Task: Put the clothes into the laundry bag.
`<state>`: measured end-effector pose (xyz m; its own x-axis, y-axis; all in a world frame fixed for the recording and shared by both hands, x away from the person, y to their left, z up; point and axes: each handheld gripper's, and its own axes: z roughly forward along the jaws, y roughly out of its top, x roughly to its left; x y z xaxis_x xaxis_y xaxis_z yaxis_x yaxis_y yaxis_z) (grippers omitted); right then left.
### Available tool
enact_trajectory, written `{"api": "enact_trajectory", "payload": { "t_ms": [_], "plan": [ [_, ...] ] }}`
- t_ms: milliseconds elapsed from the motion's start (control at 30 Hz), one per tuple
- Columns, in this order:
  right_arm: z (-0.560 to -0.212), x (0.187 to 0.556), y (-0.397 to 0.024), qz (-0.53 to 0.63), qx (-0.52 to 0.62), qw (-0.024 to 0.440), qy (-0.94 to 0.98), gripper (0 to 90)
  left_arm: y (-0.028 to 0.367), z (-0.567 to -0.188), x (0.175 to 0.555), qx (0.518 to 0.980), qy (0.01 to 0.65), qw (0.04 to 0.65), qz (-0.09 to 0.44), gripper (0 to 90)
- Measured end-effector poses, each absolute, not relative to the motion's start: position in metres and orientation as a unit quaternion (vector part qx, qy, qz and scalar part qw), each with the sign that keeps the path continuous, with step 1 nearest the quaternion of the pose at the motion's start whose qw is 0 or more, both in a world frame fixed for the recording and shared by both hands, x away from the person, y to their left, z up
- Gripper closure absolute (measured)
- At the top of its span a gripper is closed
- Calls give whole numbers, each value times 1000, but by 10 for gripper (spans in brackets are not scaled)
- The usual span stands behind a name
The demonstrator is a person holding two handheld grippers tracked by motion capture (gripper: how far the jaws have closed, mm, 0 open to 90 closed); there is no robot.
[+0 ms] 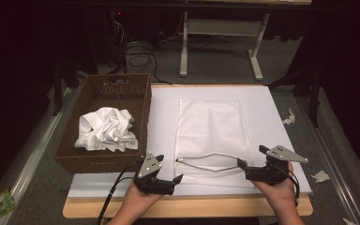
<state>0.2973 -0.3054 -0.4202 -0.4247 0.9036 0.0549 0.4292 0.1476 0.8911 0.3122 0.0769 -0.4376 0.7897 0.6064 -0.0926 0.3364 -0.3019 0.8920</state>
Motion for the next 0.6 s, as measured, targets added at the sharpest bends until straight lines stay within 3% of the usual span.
{"api": "enact_trajectory", "payload": {
  "t_ms": [333, 600],
  "plan": [
    [-426, 284, -322, 466, 472, 286, 692, 11, 64, -440, 319, 802, 288, 508, 127, 87],
    [-428, 287, -327, 475, 482, 269, 685, 5, 62, -445, 319, 813, 283, 495, 119, 120]
  ]
}}
